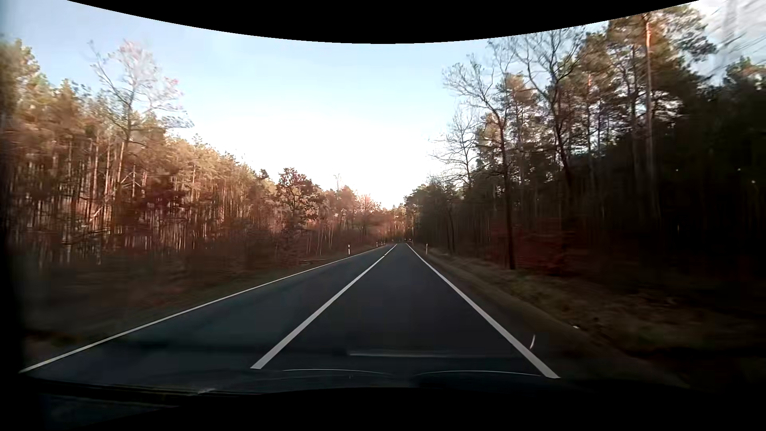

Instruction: Follow the waypoints while adhering to traffic rules and regulations

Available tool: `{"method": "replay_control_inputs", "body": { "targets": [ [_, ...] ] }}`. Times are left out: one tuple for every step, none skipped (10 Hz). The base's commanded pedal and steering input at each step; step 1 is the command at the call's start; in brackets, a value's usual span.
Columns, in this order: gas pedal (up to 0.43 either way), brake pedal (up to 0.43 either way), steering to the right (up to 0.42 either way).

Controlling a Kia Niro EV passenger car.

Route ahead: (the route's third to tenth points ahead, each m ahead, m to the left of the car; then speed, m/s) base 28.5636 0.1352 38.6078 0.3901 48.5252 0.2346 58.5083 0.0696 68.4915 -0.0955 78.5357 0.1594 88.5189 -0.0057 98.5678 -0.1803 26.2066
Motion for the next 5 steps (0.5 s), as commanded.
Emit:
{"method": "replay_control_inputs", "body": {
  "targets": [
    [0.177,0.000,-0.001],
    [0.177,0.000,-0.001],
    [0.177,0.000,-0.001],
    [0.177,0.000,-0.001],
    [0.177,0.000,-0.001]
  ]
}}
